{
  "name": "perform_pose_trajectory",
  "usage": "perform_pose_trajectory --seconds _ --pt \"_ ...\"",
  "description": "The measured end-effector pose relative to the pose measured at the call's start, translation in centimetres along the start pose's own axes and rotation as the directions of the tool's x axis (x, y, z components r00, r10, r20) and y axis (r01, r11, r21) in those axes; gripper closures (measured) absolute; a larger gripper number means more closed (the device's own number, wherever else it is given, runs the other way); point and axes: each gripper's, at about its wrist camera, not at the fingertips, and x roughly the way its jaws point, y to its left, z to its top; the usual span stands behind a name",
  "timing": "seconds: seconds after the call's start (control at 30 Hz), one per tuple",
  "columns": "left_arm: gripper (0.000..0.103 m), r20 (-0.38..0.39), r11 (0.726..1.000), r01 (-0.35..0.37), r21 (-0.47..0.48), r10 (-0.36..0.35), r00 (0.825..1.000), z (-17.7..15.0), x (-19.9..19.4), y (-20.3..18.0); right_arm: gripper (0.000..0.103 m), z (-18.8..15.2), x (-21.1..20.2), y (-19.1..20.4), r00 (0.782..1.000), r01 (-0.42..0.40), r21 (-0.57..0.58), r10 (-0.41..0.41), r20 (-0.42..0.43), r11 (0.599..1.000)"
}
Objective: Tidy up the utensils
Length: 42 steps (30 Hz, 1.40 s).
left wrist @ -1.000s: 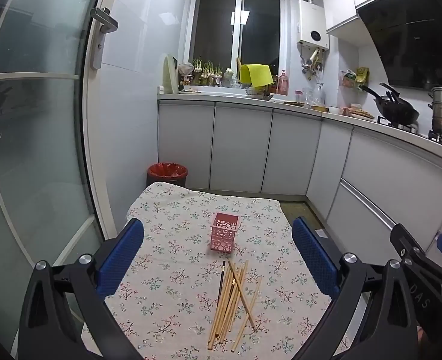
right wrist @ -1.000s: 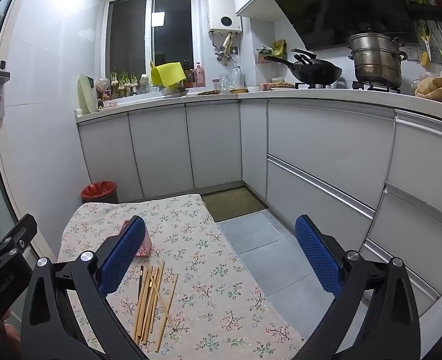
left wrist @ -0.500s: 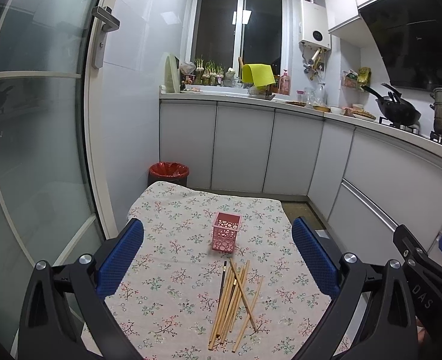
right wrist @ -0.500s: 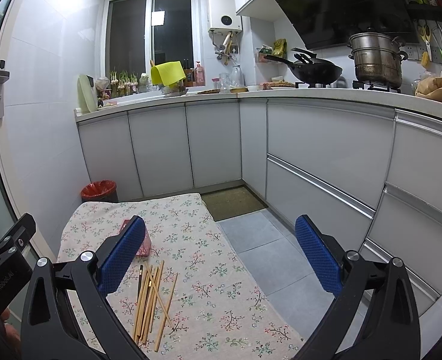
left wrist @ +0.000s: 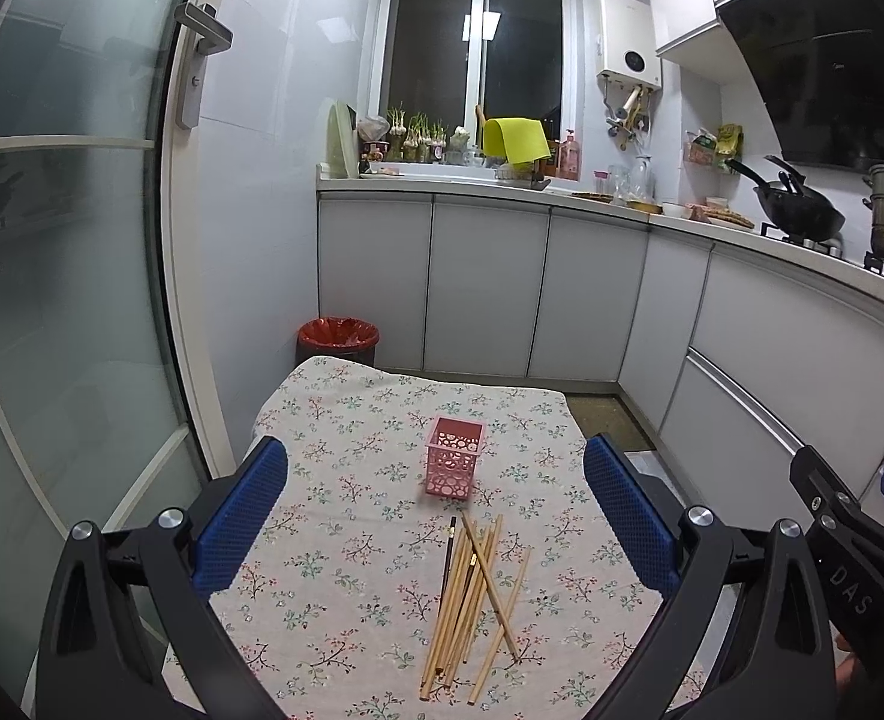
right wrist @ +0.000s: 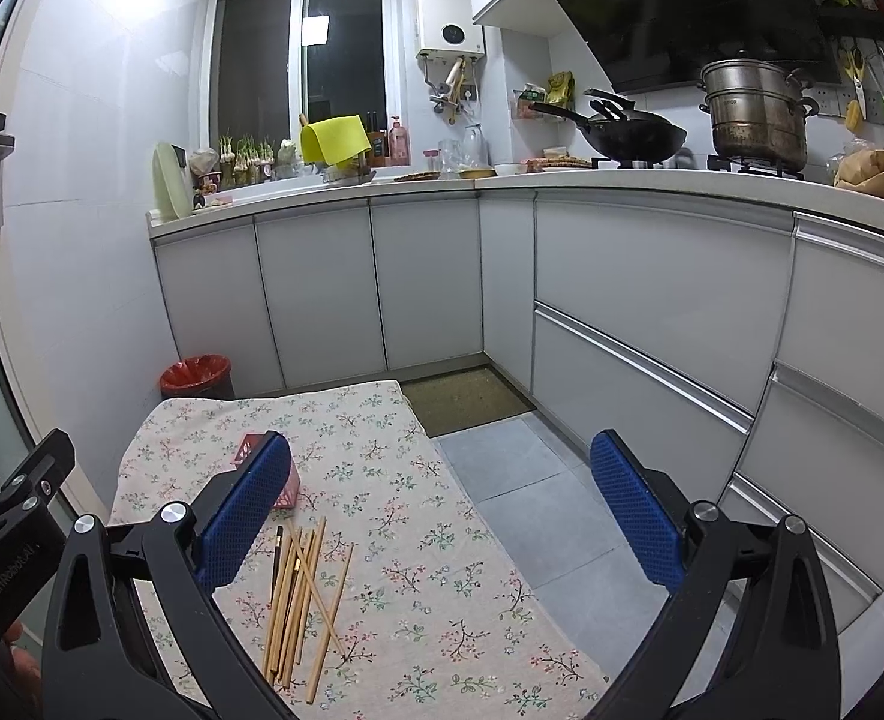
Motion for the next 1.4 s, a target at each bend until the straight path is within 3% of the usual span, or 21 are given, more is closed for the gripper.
perform_pose_trajectory --seconds 1.4 --pt "0.007 0.014 1.000 0.010 -0.011 -0.010 1.000 0.35 -0.71 0.06 0.007 0.05 0.06 0.12 1.000 0.007 -0.002 -0.007 0.006 1.000"
